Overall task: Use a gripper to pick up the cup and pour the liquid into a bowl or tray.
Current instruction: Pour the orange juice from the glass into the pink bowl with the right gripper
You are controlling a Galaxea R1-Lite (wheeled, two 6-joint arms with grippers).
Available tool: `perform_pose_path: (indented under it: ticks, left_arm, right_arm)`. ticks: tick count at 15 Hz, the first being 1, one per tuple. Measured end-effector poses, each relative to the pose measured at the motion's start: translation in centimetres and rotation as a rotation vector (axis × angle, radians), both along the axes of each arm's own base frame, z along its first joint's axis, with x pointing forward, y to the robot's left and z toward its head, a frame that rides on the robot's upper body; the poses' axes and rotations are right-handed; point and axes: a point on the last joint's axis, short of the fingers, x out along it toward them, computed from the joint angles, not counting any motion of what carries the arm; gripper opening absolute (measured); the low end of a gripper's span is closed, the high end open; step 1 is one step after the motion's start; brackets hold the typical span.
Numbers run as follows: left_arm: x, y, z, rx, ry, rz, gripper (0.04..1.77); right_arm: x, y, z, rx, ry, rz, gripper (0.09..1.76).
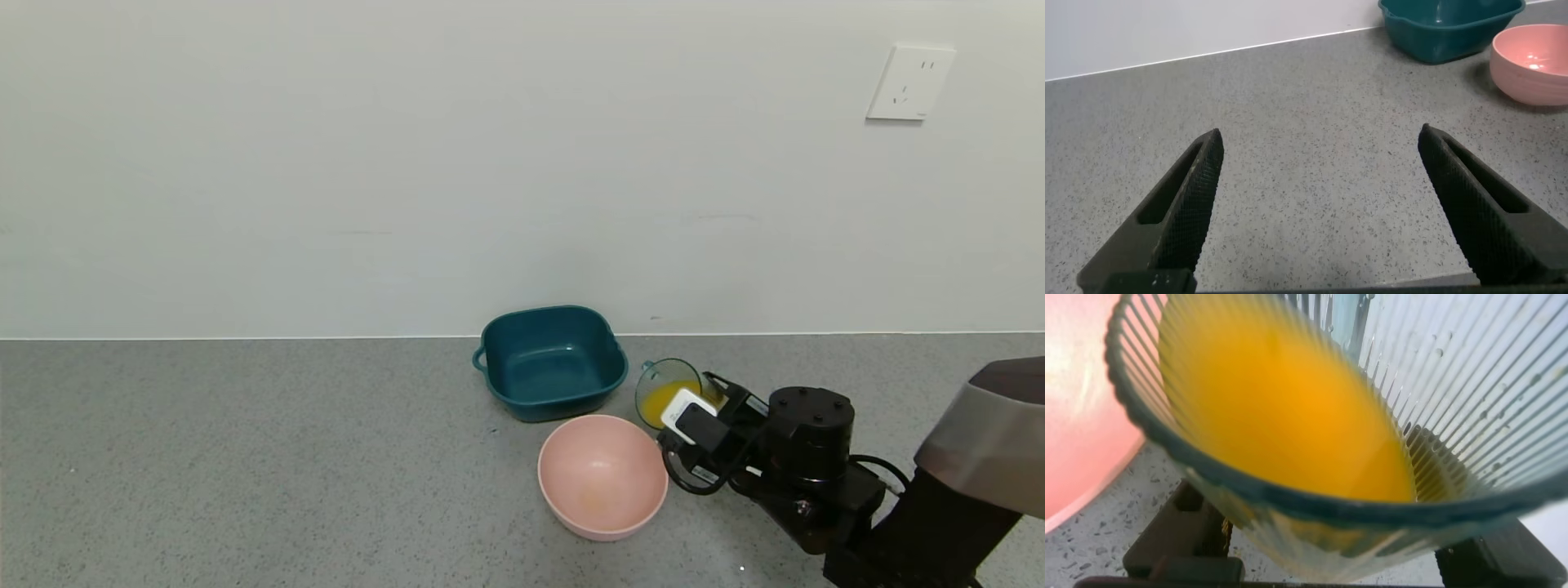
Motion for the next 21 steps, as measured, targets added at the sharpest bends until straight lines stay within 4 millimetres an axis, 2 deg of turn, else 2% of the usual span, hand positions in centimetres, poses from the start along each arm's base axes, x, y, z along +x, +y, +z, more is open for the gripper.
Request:
perform_pose_path:
  ticks: [21]
  left_arm:
    - [0.00, 0.00, 0.00, 0.000, 0.000, 0.000, 1.72]
  right_arm:
    - [0.45, 0.18, 0.52, -0.257, -0.093, 0.057, 1.35]
